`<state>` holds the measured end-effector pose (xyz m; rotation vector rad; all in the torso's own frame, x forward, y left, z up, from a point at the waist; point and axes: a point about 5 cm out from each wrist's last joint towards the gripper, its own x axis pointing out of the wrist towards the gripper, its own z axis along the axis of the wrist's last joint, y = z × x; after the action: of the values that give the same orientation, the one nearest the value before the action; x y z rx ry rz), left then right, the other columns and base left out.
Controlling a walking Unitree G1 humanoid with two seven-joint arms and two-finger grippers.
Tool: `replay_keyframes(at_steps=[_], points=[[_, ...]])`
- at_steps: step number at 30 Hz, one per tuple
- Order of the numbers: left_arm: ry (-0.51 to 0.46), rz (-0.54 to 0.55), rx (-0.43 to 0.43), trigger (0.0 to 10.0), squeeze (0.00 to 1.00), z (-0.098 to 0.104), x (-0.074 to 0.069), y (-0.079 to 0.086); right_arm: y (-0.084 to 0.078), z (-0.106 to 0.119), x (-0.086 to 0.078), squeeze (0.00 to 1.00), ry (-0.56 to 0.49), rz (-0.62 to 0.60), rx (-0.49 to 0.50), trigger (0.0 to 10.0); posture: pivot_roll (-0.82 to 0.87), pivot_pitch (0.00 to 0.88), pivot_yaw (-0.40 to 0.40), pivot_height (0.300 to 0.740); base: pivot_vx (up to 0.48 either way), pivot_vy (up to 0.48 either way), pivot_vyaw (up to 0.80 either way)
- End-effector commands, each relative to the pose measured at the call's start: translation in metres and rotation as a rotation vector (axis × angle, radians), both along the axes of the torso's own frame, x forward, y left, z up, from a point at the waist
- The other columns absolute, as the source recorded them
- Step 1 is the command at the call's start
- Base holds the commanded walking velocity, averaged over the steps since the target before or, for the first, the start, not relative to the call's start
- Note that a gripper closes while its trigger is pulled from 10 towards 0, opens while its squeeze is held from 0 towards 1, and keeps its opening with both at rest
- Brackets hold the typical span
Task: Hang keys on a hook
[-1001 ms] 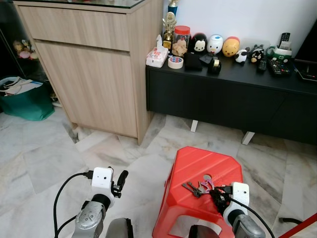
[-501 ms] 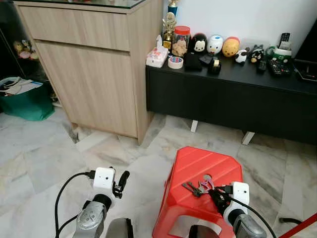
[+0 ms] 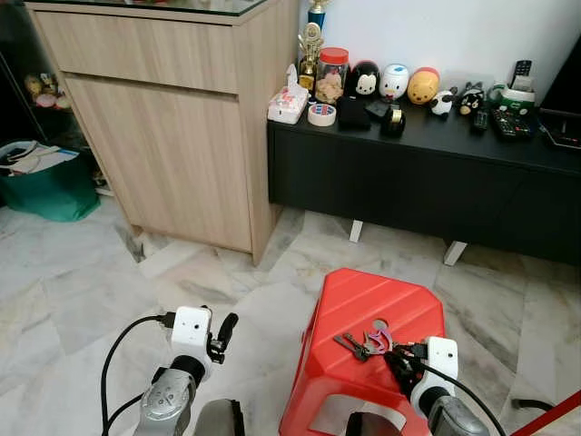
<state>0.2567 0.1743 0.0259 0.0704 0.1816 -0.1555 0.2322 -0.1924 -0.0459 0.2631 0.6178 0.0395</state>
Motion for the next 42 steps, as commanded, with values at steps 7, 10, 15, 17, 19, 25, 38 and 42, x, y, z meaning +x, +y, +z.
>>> replay_keyframes(at_steps=[7, 10, 15, 17, 19, 25, 38, 42], points=[[0.003, -0.006, 0.015, 10.0, 0.00, -0.001, -0.002, 0.002, 0.005, -0.004, -0.003, 0.00, 0.039, 0.014, 0.004, 4.5, 0.06, 0.000, -0.060, 0.610, 0.000, 0.000, 0.00], [0.003, -0.005, 0.015, 10.0, 0.00, -0.001, -0.002, 0.001, 0.006, -0.004, -0.002, 0.00, 0.039, 0.026, 0.002, 1.3, 0.07, 0.000, -0.060, 0.610, 0.000, 0.000, 0.00], [0.002, -0.005, 0.015, 10.0, 0.00, -0.001, -0.002, 0.001, 0.008, -0.004, -0.002, 0.00, 0.040, 0.028, 0.002, 1.0, 0.07, 0.000, -0.060, 0.610, 0.000, 0.000, 0.00], [0.003, -0.006, 0.015, 10.0, 0.00, -0.001, -0.002, 0.001, 0.009, -0.004, -0.001, 0.00, 0.041, 0.033, 0.004, 1.1, 0.07, 0.000, -0.062, 0.610, 0.000, 0.000, 0.00], [0.004, -0.006, 0.014, 10.0, 0.00, -0.001, -0.002, 0.001, 0.010, -0.004, -0.001, 0.00, 0.042, 0.036, 0.005, 0.8, 0.07, 0.000, -0.062, 0.610, 0.000, 0.000, 0.00], [0.006, -0.008, 0.014, 10.0, 0.00, -0.001, -0.002, 0.001, 0.011, -0.004, -0.002, 0.00, 0.046, 0.041, 0.005, 0.0, 0.07, 0.000, -0.061, 0.610, 0.000, 0.000, 0.00], [0.006, -0.005, 0.014, 10.0, 0.00, -0.001, -0.002, 0.001, 0.011, -0.004, -0.001, 0.00, 0.042, 0.044, -0.020, 0.0, 0.07, 0.000, -0.061, 0.610, 0.000, 0.000, 0.00], [0.004, -0.003, 0.014, 10.0, 0.00, -0.001, -0.002, 0.001, 0.011, 0.001, 0.005, 0.00, -0.009, 0.008, -0.071, 0.0, 0.07, 0.000, -0.061, 0.610, 0.000, 0.000, 0.00]])
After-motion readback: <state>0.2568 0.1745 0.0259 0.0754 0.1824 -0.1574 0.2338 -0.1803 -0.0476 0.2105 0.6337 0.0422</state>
